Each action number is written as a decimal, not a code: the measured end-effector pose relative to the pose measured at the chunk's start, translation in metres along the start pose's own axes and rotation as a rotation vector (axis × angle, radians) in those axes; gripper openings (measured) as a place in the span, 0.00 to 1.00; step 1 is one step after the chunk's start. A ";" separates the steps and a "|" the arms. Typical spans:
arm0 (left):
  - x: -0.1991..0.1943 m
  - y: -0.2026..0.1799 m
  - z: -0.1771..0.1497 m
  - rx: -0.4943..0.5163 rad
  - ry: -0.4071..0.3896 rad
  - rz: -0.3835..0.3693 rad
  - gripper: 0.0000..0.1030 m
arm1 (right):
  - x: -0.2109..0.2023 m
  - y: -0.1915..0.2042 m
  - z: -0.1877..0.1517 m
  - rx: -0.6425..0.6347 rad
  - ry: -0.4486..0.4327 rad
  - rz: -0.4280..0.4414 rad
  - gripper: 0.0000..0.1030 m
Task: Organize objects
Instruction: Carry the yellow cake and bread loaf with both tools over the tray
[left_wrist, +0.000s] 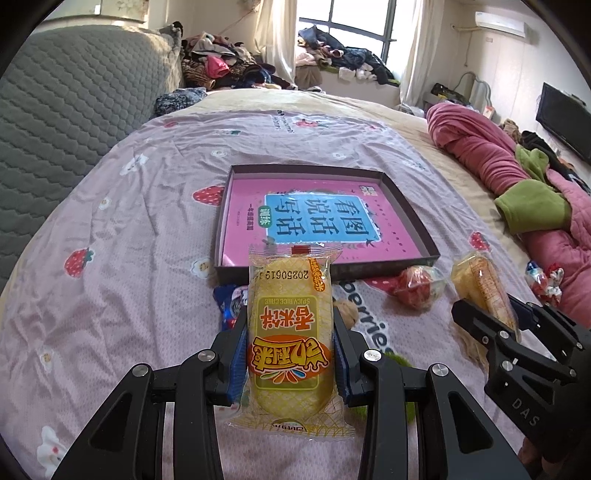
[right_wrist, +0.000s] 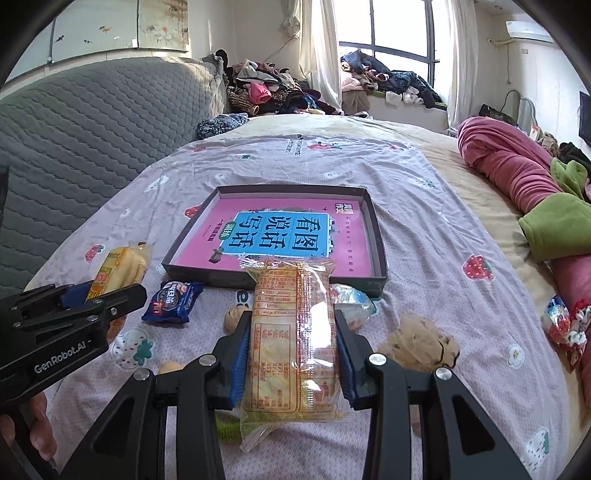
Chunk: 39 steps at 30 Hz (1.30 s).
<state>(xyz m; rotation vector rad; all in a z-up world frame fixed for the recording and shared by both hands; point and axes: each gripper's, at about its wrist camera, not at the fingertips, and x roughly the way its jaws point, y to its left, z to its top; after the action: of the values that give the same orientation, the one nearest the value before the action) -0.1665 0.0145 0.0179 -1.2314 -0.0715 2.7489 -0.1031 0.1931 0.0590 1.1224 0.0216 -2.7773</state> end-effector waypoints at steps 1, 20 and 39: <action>0.003 -0.001 0.002 0.000 0.000 -0.001 0.38 | 0.003 -0.001 0.002 -0.003 0.002 -0.001 0.39; 0.047 -0.001 0.081 0.035 -0.036 0.020 0.38 | 0.033 -0.011 0.088 -0.034 -0.092 -0.025 0.39; 0.121 0.003 0.178 0.015 -0.079 0.021 0.39 | 0.102 -0.047 0.177 0.052 -0.163 -0.003 0.39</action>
<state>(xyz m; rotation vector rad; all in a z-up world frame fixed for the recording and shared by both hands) -0.3794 0.0299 0.0471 -1.1268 -0.0461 2.8098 -0.3048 0.2146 0.1142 0.9041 -0.0677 -2.8777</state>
